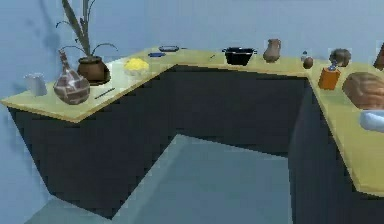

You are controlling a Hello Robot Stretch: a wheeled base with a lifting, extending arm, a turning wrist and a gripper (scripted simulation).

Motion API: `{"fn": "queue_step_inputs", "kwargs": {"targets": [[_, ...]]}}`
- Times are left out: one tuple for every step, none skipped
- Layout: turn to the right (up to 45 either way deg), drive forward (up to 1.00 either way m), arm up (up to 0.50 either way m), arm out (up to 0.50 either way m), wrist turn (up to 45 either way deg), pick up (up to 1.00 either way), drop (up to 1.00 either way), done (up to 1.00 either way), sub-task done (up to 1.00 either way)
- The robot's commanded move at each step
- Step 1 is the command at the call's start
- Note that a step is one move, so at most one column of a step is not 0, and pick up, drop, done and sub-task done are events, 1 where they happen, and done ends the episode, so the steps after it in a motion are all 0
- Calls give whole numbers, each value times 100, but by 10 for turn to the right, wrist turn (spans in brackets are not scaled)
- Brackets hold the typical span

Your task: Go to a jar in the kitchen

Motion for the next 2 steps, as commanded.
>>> {"fn": "queue_step_inputs", "kwargs": {"targets": [[0, 40, 0, 0, 0, 0, 0, 0, 0], [-420, 0, 0, 0, 0, 0, 0, 0, 0]]}}
